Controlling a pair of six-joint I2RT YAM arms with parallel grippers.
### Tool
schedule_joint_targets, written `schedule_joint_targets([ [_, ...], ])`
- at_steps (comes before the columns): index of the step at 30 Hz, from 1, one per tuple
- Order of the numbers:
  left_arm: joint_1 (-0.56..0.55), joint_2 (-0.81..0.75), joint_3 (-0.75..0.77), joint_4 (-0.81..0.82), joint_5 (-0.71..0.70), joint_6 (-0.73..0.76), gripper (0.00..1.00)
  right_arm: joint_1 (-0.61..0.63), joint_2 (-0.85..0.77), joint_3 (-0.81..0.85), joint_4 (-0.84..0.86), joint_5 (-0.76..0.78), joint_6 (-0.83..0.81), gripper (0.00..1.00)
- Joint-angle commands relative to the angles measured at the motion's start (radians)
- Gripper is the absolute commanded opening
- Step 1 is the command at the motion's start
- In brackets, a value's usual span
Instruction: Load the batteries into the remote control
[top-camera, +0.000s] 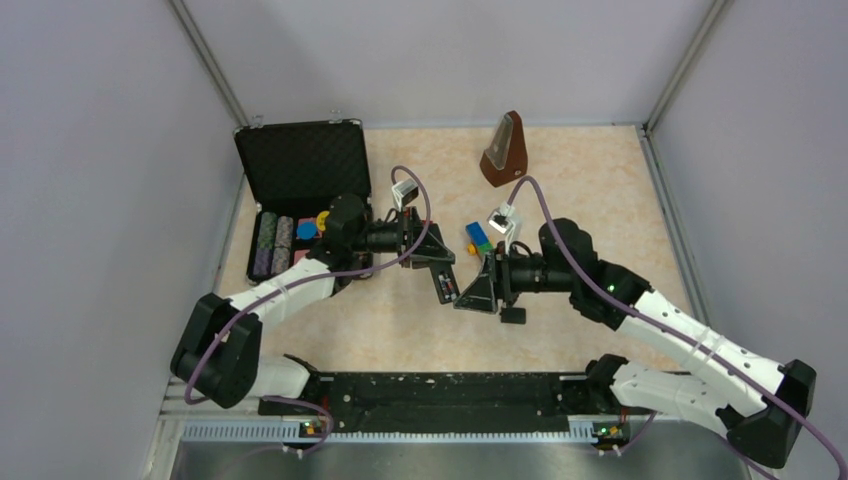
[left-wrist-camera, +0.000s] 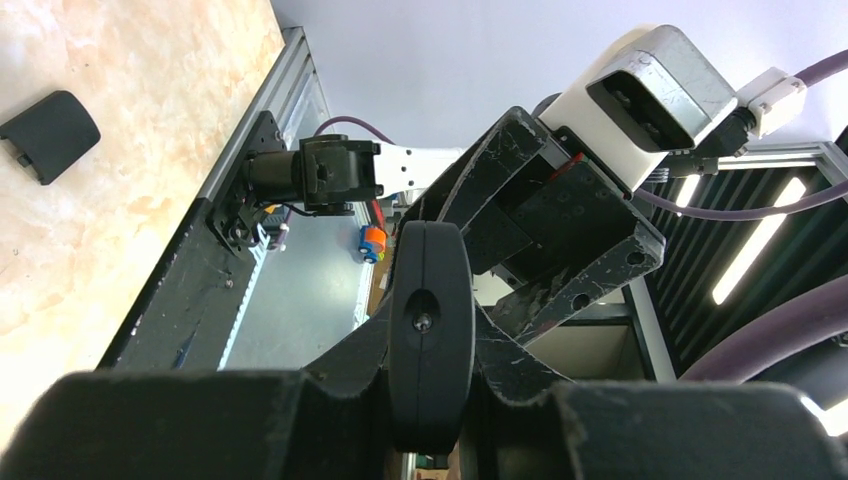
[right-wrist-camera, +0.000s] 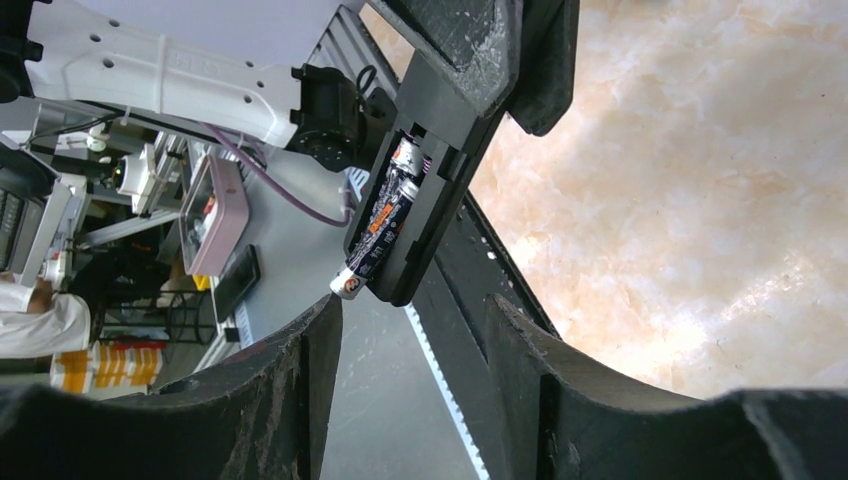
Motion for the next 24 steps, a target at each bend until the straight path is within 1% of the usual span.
schedule_joint_targets([
  [1, -0.004, -0.037, 0.03, 0.016, 0.015, 0.029, 0.0, -0.017, -0.001, 0.03, 0.081, 0.006, 0.024, 0.53],
  [10, -0.005, -0.045, 0.033, 0.013, 0.011, 0.028, 0.0, -0.017, 0.007, 0.016, 0.084, 0.027, 0.038, 0.53],
  [20, -0.009, -0.058, 0.042, 0.004, 0.004, 0.02, 0.0, -0.027, 0.019, -0.005, 0.076, 0.069, 0.061, 0.48],
  [24, -0.013, -0.055, 0.049, -0.016, 0.004, 0.034, 0.0, -0.029, 0.02, -0.01, 0.089, 0.065, 0.071, 0.48],
])
